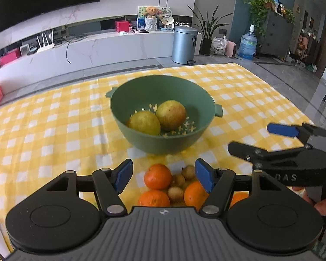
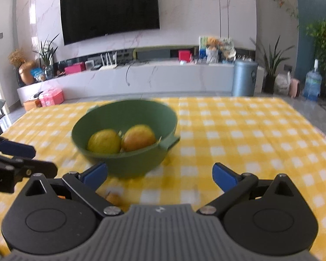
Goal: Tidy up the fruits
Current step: 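Grasp an orange with the left gripper while the right gripper grasps another orange, then carry both oranges over the colander with the left and right grippers, then open both grippers to drop the oranges into the colander, then grasp an orange with the left gripper while the right gripper grasps another orange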
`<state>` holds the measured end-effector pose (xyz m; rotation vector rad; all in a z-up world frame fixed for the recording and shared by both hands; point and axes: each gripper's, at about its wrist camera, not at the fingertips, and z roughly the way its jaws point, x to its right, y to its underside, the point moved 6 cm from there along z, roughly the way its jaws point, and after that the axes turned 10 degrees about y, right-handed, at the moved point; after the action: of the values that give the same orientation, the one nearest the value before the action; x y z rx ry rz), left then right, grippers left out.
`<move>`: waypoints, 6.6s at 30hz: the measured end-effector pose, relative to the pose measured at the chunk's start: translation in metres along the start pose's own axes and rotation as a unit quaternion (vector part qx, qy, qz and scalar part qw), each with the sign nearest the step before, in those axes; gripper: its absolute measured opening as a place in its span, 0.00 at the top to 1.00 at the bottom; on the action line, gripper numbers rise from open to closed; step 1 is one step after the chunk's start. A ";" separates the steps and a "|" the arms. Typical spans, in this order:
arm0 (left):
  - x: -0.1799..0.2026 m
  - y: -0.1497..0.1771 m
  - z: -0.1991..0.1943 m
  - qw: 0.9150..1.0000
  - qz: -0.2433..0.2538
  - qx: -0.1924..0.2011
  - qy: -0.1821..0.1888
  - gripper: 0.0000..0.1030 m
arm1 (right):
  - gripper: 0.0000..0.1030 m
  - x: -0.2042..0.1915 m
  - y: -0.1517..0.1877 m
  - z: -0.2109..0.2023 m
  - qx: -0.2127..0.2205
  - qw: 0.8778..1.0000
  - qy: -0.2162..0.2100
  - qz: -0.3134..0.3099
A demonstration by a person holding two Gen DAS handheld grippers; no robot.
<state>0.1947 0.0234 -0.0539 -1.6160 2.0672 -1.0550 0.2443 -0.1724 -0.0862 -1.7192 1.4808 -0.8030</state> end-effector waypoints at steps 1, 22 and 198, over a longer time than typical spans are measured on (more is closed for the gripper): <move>-0.002 0.004 -0.001 1.000 -0.005 -0.001 0.002 0.25 | 0.04 -0.001 0.005 -0.002 -0.011 1.000 -0.005 0.001; 0.019 0.051 0.019 0.997 0.026 -0.046 0.060 0.43 | 0.42 -0.017 0.073 -0.018 -0.127 0.991 -0.041 -0.014; -0.017 -0.008 0.016 0.996 0.036 -0.049 0.062 0.36 | 0.36 -0.036 0.021 0.006 -0.010 0.999 -0.009 -0.035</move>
<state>0.2160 0.0332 -0.0625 -1.5439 2.2735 -1.0696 0.2326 -0.1381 -0.1074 -1.7959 1.4282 -0.8093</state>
